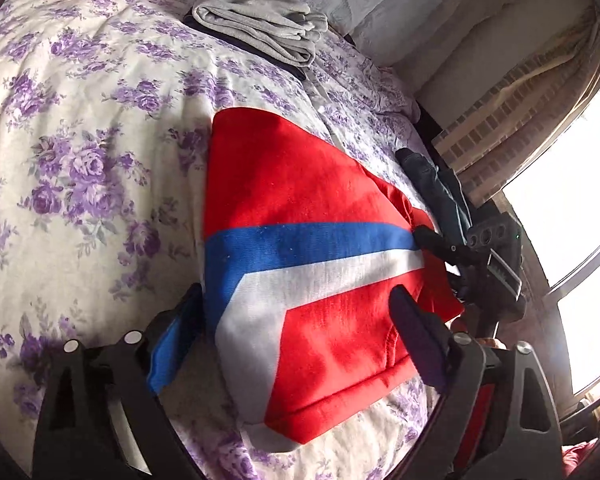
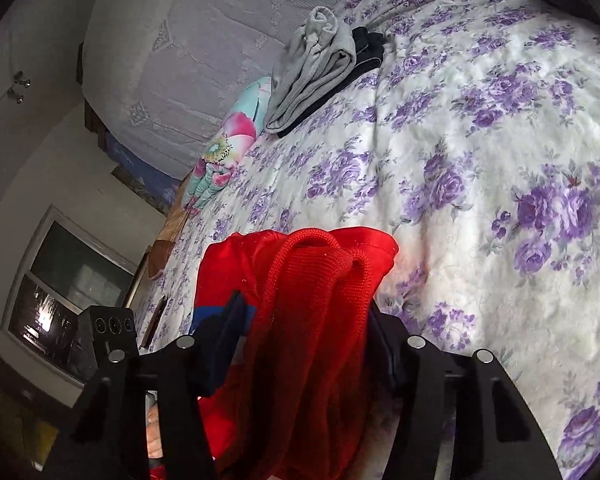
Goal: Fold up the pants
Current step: 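Lift the folded red pants with both tools and place them on the grey garment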
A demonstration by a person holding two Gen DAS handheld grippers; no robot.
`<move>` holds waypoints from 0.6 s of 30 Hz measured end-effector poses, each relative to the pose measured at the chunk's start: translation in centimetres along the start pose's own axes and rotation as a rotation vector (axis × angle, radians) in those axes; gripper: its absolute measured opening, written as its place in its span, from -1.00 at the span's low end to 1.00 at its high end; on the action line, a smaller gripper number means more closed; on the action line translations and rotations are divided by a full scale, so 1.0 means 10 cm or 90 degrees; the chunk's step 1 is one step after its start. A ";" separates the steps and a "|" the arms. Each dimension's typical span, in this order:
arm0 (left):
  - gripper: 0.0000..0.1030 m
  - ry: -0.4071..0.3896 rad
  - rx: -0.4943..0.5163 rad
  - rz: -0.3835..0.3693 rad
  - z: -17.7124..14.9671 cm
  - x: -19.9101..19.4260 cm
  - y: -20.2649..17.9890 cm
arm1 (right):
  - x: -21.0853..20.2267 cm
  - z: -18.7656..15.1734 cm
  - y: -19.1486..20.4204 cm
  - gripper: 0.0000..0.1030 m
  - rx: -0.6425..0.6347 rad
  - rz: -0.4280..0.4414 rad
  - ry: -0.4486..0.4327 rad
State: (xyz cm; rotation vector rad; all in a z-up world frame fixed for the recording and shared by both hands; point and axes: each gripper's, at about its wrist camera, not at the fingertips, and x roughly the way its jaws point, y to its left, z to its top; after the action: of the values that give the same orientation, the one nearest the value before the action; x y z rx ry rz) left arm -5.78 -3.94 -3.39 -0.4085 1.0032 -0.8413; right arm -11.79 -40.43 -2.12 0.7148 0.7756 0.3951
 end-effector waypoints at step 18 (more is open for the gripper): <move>0.08 0.007 0.003 0.023 -0.17 -0.07 0.01 | 0.13 0.07 -0.04 0.14 0.007 -0.001 0.043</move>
State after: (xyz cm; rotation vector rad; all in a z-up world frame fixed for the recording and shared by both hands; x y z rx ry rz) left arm -7.40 -3.17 -3.91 -0.3812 1.0156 -0.8143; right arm -10.37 -40.29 -2.73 0.7133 0.8429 0.4151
